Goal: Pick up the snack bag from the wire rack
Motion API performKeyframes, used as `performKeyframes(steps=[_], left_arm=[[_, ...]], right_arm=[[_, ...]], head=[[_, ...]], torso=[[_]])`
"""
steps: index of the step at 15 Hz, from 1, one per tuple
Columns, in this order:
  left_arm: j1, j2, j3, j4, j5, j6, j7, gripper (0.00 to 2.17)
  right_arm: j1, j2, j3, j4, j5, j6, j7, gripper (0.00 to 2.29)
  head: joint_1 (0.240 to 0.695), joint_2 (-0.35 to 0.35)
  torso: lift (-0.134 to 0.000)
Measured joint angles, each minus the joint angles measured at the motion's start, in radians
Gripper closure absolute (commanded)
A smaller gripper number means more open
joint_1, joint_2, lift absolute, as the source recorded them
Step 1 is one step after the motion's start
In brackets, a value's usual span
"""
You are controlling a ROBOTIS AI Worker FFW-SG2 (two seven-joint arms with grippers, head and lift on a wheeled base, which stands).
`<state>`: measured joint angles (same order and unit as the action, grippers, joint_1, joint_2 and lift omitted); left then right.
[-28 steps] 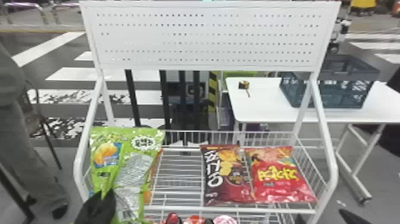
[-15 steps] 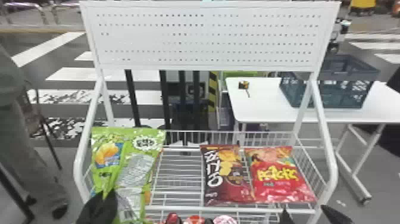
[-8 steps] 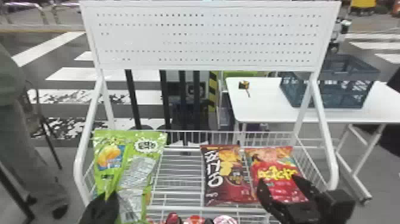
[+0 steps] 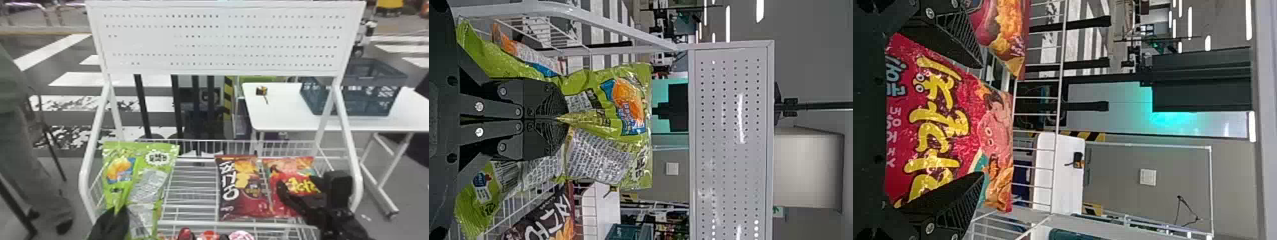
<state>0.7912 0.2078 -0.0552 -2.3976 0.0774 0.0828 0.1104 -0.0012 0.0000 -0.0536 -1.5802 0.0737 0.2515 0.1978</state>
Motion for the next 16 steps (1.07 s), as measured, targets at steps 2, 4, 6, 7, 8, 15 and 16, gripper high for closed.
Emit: performKeyframes(steps=[2,4,6,7,8,15,16], left_arm=[[-0.007,0.002,-0.001,0.002,0.003,0.005,0.0,1.88],[-0.012,0.004,-0.004,0.002,0.004,0.011,0.0,1.88],[-0.013,0.005,-0.004,0.001,0.003,0.014,0.0,1.88],[-0.012,0.005,-0.004,0.0,0.002,0.015,0.001,1.88],[-0.012,0.006,-0.003,-0.001,0.002,0.015,0.002,1.88],[-0.002,0.007,0.0,-0.012,0.001,0.014,0.005,1.88],[-0.001,0.007,0.001,-0.014,0.001,0.013,0.005,1.88]], right_arm=[[-0.012,0.0,-0.001,0.008,0.017,0.066,0.0,0.32],[-0.017,0.0,-0.002,0.013,0.024,0.107,0.001,1.53],[-0.017,0.0,-0.001,0.011,0.029,0.135,-0.002,2.25],[-0.016,0.0,-0.001,0.007,0.029,0.142,0.0,2.25],[-0.013,0.0,-0.001,0.003,0.029,0.146,0.002,2.25],[0.019,0.0,-0.007,-0.053,0.012,0.146,-0.036,2.25],[0.035,0.0,-0.008,-0.086,0.006,0.137,-0.051,2.25]], head=[[0.499,0.0],[0.499,0.0],[0.499,0.0],[0.499,0.0],[0.499,0.0],[0.499,0.0],[0.499,0.0]], torso=[[0.0],[0.0],[0.0],[0.0],[0.0],[0.0],[0.0]])
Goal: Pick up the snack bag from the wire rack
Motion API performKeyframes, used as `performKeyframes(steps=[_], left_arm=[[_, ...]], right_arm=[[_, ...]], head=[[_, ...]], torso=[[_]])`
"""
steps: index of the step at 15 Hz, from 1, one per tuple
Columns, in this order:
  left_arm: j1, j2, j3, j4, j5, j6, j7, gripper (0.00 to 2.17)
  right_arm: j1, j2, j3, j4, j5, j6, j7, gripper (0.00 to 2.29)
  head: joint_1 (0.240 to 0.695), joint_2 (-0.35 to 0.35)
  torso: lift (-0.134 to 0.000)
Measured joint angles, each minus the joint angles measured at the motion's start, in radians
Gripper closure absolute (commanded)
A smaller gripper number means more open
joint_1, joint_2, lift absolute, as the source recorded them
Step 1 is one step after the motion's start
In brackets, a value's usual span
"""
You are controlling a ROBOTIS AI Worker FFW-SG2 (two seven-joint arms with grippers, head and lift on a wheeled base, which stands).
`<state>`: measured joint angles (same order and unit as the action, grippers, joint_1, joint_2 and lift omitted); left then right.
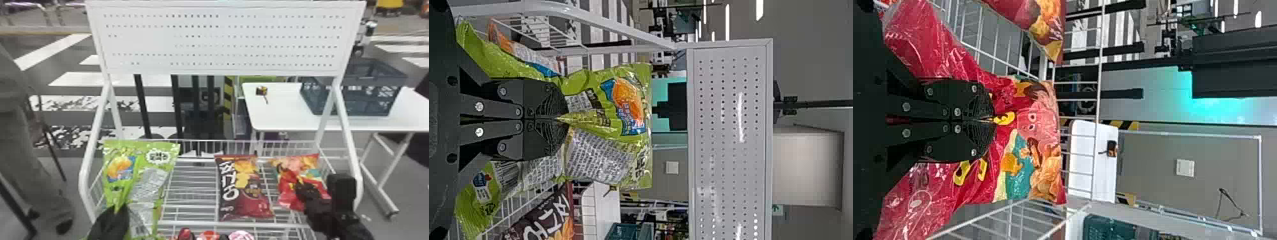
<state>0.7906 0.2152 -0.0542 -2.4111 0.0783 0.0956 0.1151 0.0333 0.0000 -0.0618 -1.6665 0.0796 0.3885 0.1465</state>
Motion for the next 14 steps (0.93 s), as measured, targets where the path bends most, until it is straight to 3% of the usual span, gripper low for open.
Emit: performKeyframes(steps=[4,7,14], left_arm=[[0.007,0.001,0.002,-0.004,-0.001,-0.002,0.001,1.88],[0.009,0.001,0.002,-0.005,-0.002,-0.004,0.002,1.88],[0.014,0.005,0.017,-0.002,0.005,-0.013,0.006,1.88]], right_arm=[[0.079,0.0,0.007,-0.179,-0.038,-0.029,-0.02,2.25],[0.17,0.0,0.028,-0.351,-0.093,-0.031,0.008,2.25],[0.563,0.0,0.048,-0.706,-0.171,-0.116,0.037,2.25]], head=[[0.499,0.0],[0.499,0.0],[0.499,0.0]], torso=[[0.0],[0.0],[0.0]])
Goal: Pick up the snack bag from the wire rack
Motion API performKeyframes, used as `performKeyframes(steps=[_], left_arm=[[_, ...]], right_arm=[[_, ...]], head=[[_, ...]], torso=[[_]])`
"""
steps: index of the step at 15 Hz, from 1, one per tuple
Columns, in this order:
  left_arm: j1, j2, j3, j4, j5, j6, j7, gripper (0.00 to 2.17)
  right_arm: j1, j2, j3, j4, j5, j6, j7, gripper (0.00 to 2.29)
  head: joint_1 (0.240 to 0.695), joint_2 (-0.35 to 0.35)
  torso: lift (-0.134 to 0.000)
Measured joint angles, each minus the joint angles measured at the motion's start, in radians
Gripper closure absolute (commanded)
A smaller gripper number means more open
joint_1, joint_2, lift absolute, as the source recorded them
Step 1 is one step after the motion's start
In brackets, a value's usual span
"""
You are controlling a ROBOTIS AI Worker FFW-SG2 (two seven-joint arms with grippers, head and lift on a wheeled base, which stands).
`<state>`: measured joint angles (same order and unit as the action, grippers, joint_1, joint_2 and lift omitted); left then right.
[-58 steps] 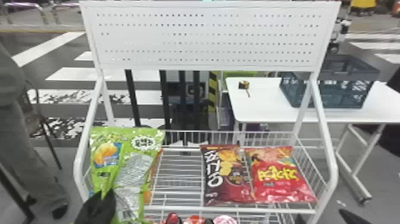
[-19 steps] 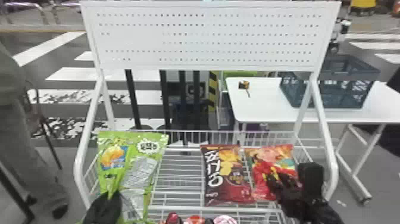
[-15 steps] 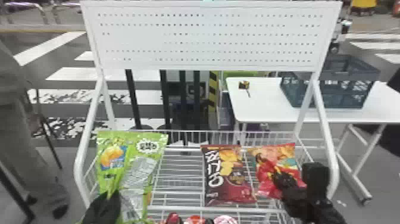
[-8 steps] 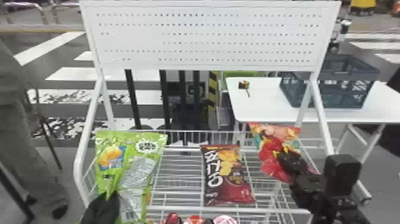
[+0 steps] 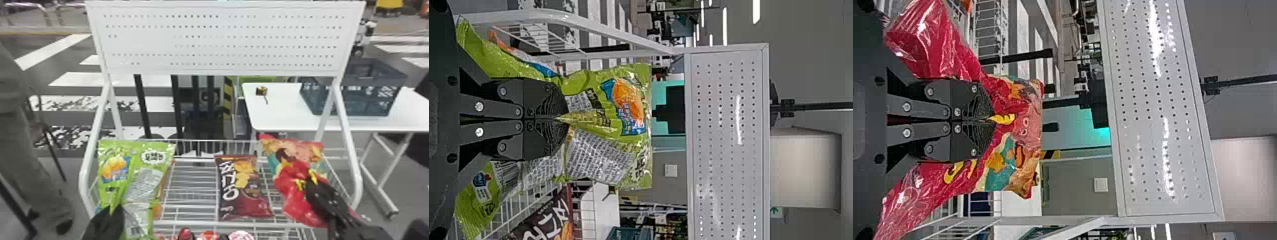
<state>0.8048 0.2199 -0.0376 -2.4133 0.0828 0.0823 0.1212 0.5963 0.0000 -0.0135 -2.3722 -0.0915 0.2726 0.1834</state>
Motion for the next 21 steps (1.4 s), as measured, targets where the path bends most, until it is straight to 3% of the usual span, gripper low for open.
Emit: performKeyframes(steps=[7,21], left_arm=[[-0.003,0.003,0.018,0.003,0.017,-0.003,0.0,1.88],[0.009,0.001,0.027,-0.006,0.021,-0.009,0.002,1.88]], right_arm=[[0.286,0.0,-0.032,-0.101,0.003,-0.088,0.016,2.25],[0.306,0.0,-0.032,-0.105,0.015,-0.086,0.027,2.25]], head=[[0.499,0.0],[0.499,0.0]], torso=[[0.0],[0.0]])
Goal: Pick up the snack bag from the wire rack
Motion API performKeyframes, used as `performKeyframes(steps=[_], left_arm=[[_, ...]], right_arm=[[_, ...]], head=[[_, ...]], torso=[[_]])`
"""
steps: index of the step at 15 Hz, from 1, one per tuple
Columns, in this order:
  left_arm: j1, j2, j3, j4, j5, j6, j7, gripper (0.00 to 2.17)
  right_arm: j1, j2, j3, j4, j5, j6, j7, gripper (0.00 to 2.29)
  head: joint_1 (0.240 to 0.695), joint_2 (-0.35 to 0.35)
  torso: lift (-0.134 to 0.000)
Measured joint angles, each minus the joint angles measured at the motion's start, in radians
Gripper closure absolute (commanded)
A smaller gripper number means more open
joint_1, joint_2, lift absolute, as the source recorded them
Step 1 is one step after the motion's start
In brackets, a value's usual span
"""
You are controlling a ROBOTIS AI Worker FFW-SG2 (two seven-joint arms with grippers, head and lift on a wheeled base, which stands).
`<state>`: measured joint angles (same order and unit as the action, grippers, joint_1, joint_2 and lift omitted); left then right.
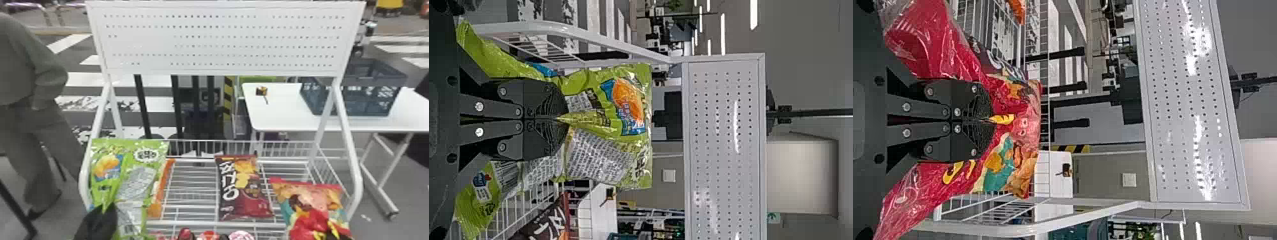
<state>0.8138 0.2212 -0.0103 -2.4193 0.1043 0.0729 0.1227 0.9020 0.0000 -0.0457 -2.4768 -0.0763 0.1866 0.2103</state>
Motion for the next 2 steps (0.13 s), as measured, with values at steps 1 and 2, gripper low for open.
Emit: performKeyframes(steps=[1,2], left_arm=[[0.001,0.0,0.001,-0.001,0.0,0.0,0.0,1.88],[0.001,-0.001,0.001,-0.001,0.0,0.0,0.0,1.88]], right_arm=[[0.0,0.0,0.0,0.0,-0.001,-0.001,0.0,2.25],[0.001,0.0,0.0,0.0,-0.003,-0.002,0.0,2.25]], head=[[0.499,0.0],[0.499,0.0]], torso=[[0.0],[0.0]])
